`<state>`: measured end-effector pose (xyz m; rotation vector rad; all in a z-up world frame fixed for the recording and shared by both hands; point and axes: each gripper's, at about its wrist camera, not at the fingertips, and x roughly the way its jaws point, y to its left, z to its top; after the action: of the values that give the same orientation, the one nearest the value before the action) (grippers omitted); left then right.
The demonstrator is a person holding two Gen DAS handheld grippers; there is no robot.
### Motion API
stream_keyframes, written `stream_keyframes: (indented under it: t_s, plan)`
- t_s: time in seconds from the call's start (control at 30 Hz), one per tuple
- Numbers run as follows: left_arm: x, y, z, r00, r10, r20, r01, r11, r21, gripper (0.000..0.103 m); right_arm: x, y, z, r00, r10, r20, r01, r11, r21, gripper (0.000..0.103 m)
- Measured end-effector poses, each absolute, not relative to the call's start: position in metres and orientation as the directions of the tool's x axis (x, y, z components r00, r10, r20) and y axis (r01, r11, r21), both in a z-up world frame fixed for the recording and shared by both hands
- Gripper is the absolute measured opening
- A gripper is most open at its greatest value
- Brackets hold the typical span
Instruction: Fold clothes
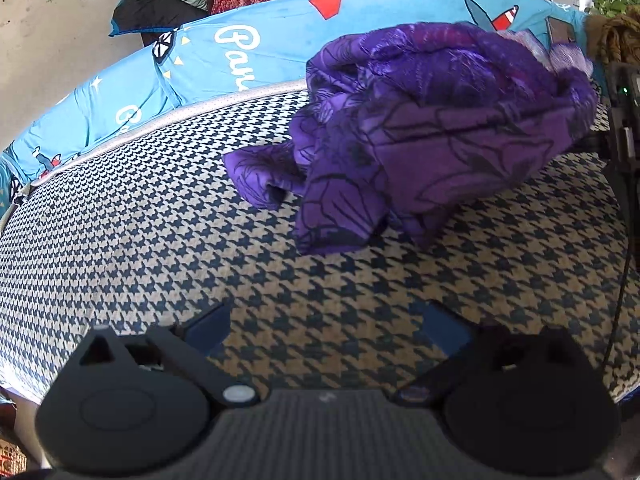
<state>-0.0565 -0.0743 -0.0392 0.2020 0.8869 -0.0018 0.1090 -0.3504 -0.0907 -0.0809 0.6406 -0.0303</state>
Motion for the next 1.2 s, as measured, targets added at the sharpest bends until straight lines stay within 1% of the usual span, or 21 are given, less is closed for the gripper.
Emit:
stream_keyframes:
  t_s: [0.2,0.33,0.47,0.7,0.77,0.9,1.07,1.2]
  plan:
    - [-0.067,-0.098,-0.056,0.587,0.076,-0.806,0.091,0.983,0.158,0.103,0.109,-0.350,-0.091,0.802,-0.054,-0.595,0.003,0.996,-0.086,0.103]
    - [-0.078,-0.111,-0.058,0.566,0.070,-0.822,0.101,0.983,0.153,0.103,0.105,-0.351,-0.087,0.780,-0.039,-0.624,-0.018,0.996,-0.085,0.103]
    - [-0.086,-0.125,-0.049,0.587,0.090,-0.804,0.112,0.975,0.191,0.103,0.100,-0.352,-0.083,0.756,-0.025,-0.654,-0.040,0.996,-0.084,0.103]
    - [-0.092,-0.130,-0.037,0.592,0.087,-0.801,0.086,0.982,0.170,0.103,0.081,-0.360,-0.073,0.688,-0.019,-0.726,-0.044,0.997,-0.068,0.103]
    - [-0.093,-0.128,-0.034,0.593,0.080,-0.802,0.073,0.986,0.152,0.103,0.069,-0.365,-0.065,0.680,-0.001,-0.733,-0.046,0.998,-0.044,0.103]
    - [-0.098,-0.126,-0.027,0.604,0.099,-0.791,0.047,0.986,0.159,0.103,0.040,-0.372,-0.045,0.695,0.050,-0.718,-0.055,0.998,0.016,0.103]
    - [-0.101,-0.119,-0.024,0.596,0.097,-0.797,0.013,0.991,0.130,0.103,0.004,-0.370,-0.037,0.667,0.092,-0.740,-0.020,0.994,0.106,0.103]
    - [-0.103,-0.115,-0.022,0.588,0.108,-0.801,-0.017,0.993,0.121,0.103,-0.018,-0.353,-0.039,0.661,0.098,-0.744,-0.036,0.994,0.099,0.103]
